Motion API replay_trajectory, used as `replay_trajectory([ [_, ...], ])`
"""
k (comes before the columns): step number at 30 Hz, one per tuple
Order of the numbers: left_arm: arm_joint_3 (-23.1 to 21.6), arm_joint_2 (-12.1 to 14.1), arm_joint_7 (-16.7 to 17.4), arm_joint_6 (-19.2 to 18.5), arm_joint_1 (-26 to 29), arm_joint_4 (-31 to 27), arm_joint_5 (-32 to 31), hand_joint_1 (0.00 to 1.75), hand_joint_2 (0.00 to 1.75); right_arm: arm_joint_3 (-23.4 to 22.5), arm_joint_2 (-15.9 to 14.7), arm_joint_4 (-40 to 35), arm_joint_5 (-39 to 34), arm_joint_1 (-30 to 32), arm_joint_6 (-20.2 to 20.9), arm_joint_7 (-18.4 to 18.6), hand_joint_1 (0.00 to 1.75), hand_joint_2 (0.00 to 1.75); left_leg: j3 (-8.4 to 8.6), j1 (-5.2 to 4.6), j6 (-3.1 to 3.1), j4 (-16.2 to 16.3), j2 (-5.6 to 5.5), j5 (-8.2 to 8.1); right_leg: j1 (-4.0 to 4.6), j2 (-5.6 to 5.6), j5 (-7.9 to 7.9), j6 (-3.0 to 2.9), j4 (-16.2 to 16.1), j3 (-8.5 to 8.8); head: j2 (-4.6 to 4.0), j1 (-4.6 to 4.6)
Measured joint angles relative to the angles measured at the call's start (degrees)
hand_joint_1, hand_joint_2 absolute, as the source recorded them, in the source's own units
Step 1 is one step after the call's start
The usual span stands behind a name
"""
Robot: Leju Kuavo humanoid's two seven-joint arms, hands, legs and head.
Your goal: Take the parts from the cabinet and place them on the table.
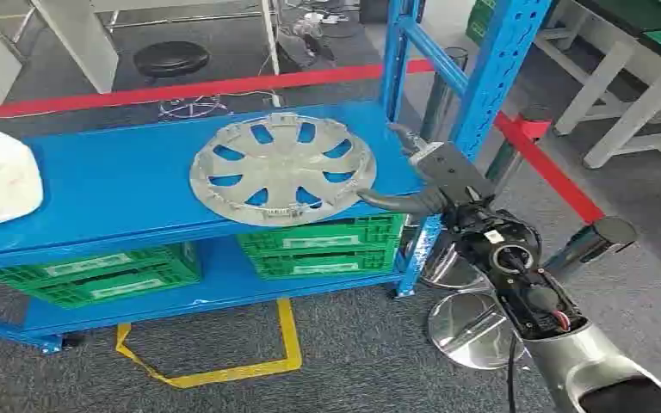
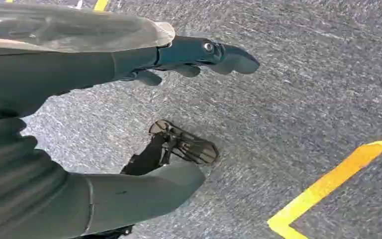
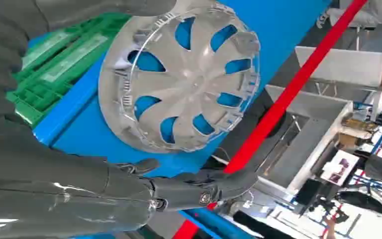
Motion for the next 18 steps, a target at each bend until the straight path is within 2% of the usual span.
replay_trajectory([
  [11, 0.0, 0.8, 0.0, -0.2, 0.4, 0.0, 1.3, 0.00, 1.75, 1.0, 0.0, 0.8, 1.0, -1.3, -0.1, -0.3, 0.00, 1.75, -0.08, 0.00, 0.00, 0.0, -0.02, 0.00, 0.00, -0.04, 0.00, 0.00, 0.0, 0.01, 0.00, 0.02],
  [14, 0.0, 1.2, 0.0, 0.0, 0.6, 0.0, 2.6, 0.00, 1.75, 1.7, 0.0, 2.8, 3.3, -3.5, -0.6, -2.1, 0.00, 1.75, -0.06, 0.00, 0.00, 0.0, -0.05, 0.01, 0.00, -0.06, 0.00, 0.00, 0.0, 0.01, 0.00, 0.00],
  [18, 0.0, 1.3, -0.5, 0.9, 1.2, 0.0, 3.7, 0.00, 1.75, 2.8, 0.1, 7.1, 10.6, -6.2, -1.3, -5.6, 0.00, 1.75, -0.09, 0.00, 0.01, 0.0, -0.12, 0.02, 0.00, -0.15, 0.00, 0.00, 0.0, 0.01, 0.00, 0.00],
])
